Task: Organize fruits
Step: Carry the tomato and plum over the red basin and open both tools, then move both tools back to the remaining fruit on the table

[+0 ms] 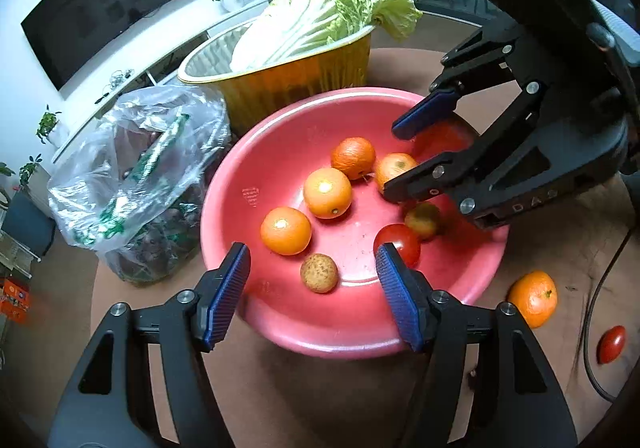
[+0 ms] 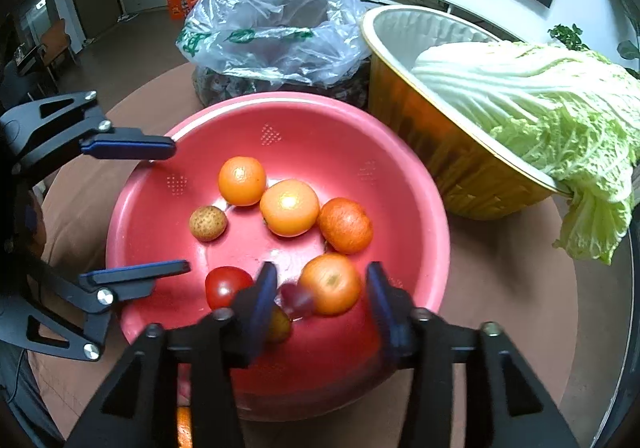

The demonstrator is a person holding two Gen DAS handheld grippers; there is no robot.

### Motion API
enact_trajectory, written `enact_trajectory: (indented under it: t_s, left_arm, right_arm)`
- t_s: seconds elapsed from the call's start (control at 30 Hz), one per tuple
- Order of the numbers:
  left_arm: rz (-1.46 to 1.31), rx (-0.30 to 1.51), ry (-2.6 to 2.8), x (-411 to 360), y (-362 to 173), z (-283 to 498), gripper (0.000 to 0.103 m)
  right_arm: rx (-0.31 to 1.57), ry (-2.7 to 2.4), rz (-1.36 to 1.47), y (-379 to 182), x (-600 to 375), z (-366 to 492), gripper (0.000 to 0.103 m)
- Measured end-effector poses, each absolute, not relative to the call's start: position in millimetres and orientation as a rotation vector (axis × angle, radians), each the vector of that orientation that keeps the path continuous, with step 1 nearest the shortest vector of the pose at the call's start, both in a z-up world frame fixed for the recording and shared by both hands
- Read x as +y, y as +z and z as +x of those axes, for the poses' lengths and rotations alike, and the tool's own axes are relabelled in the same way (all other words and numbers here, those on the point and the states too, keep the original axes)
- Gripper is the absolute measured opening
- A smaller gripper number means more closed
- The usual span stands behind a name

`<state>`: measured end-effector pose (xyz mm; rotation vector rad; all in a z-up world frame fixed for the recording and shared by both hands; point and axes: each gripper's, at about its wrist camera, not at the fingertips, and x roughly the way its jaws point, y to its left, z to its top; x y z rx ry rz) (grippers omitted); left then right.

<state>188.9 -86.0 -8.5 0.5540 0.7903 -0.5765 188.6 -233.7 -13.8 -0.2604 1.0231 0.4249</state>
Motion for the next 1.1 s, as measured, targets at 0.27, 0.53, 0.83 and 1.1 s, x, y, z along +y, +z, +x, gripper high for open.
enact_trajectory:
  t_s: [0.27,0.53,0.83,1.1]
  left_arm:
    - [0.484,0.732,-0.538,-52,20,148,0.077]
    - [0.483,0.775,-0.592,-33,-2,76,0.080]
    - [0.496,0.818,-0.644,-55,-32,35,0.080]
    - [0.519,0.828,-0.678,-70,-37,24,0.080]
  right_arm:
    - [0.958,0.407,-0.206,12,-255,149,0.061]
    - [0.945,0.459,-0.155,12,-274,44,0.064]
    - [0.918,0.443,-0.121,1,-284,-30,0.064]
    - [0.917,0.467,-0.103,5,-289,-39,0.064]
